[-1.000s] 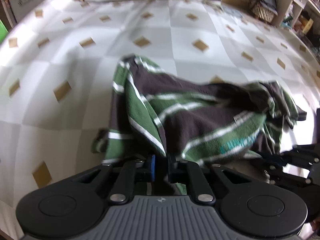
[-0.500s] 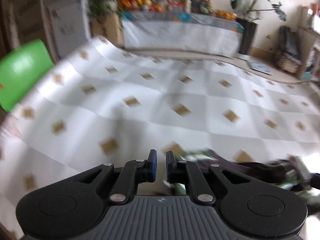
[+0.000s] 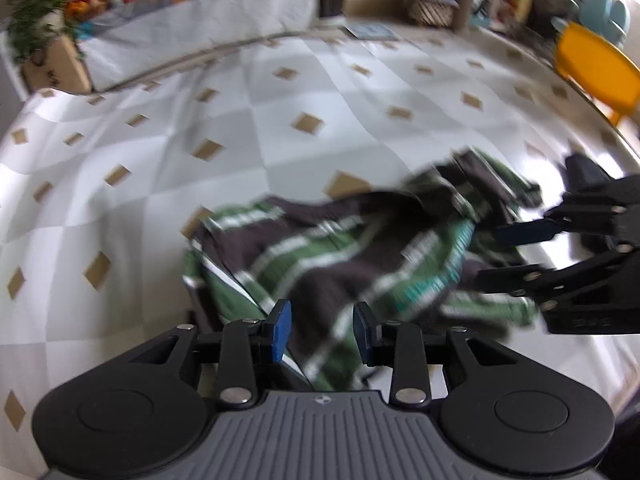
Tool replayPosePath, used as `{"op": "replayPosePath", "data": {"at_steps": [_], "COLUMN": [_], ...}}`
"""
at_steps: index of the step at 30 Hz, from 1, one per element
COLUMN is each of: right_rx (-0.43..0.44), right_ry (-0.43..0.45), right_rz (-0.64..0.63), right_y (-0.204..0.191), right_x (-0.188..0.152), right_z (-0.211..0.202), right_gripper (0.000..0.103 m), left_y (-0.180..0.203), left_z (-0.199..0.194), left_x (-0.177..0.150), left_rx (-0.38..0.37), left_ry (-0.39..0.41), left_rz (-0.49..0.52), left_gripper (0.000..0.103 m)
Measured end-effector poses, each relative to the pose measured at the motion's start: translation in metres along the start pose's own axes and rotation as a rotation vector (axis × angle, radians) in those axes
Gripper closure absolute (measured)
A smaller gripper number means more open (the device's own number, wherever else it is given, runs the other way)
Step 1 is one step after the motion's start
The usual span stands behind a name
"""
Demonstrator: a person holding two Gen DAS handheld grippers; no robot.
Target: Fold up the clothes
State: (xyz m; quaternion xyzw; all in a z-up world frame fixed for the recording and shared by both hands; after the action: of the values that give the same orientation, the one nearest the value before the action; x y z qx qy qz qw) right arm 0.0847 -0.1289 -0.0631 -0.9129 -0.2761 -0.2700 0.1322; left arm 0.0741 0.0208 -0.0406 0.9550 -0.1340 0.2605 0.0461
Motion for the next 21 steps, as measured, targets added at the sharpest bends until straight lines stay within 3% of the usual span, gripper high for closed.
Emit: {"op": "replayPosePath", "data": {"at_steps": [3,5,9,14,21], "right_rx": [-0.009,-0.011,-0.019,-0.031,-0.056], "right_ry": [-0.055,-0.081,-0.115,-0.136,-0.149], "right_rz": [-0.073,-0.113,-0.149,-0.149,-0.18], "right_y": [-0.01,-0.015,-0.021,-0.02,-0.021], "right_x": [-0.014,-0.021,-0.029,-0.035,-0.039], "right_z": [0.01,0.015,0.023,0.031,0.04], "right_gripper": [0.06,0.059,0.058,0.058,0.059], "left_y": [0.012,0.02,0.033,0.04,0.039], "left_z": [0.0,0.003,0.011,0.028,0.048], "left_x": [-0.008,-0.013,-0.027,-0.038,-0.045], "left_rx": [-0.047,-0.054,-0.052,0.034,0.102], "left_ry": [-0.026,-0.053,-0.101,-0.142,-0.17], "left_rz": [0.046,0.09,0.175,0.272,0.312], "left_gripper": [0.068,0.063,0.062,0.062,0.062]}}
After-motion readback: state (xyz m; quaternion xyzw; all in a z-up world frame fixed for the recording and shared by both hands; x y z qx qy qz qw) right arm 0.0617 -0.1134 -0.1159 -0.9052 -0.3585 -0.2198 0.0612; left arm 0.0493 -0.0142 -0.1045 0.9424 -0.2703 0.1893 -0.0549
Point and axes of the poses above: each gripper's, at about its wrist camera, not at the fingertips, and z roughly the way its jaws point, y to its right, x to its top, the point moved 6 cm from there along z, roughly the way its jaws point, and after that the axes turned 2 degrees about z, right-handed, at the moved point
